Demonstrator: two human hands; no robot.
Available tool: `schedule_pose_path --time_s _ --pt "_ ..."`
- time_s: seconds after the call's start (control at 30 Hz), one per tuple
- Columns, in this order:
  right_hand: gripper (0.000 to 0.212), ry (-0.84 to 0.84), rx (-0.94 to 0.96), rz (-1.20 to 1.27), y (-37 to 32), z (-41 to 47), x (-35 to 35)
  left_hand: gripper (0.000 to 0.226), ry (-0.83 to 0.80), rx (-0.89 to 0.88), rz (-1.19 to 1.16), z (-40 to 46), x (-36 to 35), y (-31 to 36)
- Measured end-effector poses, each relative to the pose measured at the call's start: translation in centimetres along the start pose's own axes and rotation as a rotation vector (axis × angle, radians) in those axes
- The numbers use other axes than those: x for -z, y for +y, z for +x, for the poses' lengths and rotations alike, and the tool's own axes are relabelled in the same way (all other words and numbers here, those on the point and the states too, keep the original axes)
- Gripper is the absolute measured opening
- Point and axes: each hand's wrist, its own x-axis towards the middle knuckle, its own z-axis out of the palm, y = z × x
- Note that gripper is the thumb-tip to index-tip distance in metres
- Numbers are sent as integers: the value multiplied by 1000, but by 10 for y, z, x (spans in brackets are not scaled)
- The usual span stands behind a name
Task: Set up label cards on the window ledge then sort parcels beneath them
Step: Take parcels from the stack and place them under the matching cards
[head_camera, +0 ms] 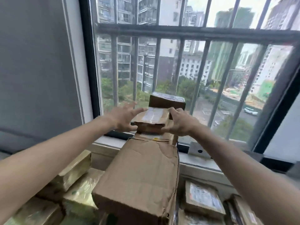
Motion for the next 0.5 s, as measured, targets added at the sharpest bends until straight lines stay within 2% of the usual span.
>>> schedule_pose_path --time_s 0.1,0.17,0.27,0.4,0.5 --pt "106 -50 -60 81 -10 18 -14 79 -2 -57 -88 23 -20 -21" --pt "108 -40 -64 129 -14 21 -19 84 -16 -61 -247 30 -29 -25" --pt "98 -18 -91 144 -23 22 -33 92 -61 -119 -497 38 -51 -33" --pt "84 60 -110 179 -31 14 -45 71 58 -226 -532 38 -73 -28" --pt "77 139 -94 265 -37 4 -41 72 110 -281 -540 34 -73 -25"
